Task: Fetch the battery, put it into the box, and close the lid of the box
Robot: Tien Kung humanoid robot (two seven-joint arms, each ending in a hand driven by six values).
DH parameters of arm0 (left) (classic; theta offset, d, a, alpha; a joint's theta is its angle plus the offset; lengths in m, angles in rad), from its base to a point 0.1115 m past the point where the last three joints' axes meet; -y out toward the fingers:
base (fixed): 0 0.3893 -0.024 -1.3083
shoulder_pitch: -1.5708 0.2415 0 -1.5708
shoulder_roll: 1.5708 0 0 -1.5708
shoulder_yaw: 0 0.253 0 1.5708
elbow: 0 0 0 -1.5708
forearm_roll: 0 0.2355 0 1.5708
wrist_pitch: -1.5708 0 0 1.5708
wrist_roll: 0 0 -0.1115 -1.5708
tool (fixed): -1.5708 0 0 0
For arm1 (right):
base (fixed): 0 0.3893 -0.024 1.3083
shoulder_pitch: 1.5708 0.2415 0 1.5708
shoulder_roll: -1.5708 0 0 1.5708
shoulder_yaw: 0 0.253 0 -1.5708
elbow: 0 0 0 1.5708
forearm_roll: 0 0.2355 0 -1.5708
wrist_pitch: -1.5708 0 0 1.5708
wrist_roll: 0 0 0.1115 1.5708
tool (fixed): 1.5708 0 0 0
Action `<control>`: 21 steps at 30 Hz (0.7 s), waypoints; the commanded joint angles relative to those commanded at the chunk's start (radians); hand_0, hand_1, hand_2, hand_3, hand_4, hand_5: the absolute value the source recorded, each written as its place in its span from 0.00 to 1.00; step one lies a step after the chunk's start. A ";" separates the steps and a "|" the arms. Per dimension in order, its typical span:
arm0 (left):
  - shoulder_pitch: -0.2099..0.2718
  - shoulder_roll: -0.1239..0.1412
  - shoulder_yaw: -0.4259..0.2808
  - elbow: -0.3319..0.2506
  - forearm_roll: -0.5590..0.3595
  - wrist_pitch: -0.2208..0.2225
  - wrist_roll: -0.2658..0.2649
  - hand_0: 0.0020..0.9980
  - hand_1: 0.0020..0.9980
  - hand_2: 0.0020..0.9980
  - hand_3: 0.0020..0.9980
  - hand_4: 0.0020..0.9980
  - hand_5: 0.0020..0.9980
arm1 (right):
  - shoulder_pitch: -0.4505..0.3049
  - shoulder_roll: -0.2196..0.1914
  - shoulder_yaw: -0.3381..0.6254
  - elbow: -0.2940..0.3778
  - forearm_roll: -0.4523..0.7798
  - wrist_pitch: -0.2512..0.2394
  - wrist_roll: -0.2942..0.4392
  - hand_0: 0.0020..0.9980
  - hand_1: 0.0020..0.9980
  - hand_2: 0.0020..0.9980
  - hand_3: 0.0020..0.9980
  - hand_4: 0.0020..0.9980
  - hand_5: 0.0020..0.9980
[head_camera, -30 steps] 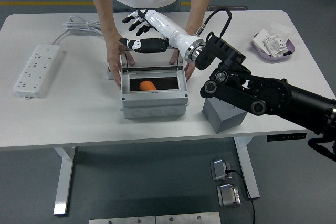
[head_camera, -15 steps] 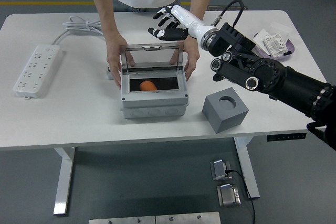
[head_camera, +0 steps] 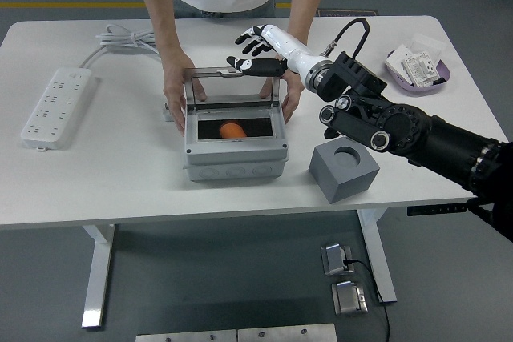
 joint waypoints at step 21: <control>0.013 -0.003 0.023 0.002 -0.044 0.007 -0.009 0.64 0.69 0.59 0.57 0.58 0.01 | -0.082 -0.143 0.015 0.275 -0.128 -0.017 -0.049 0.80 0.68 0.70 0.75 0.75 0.58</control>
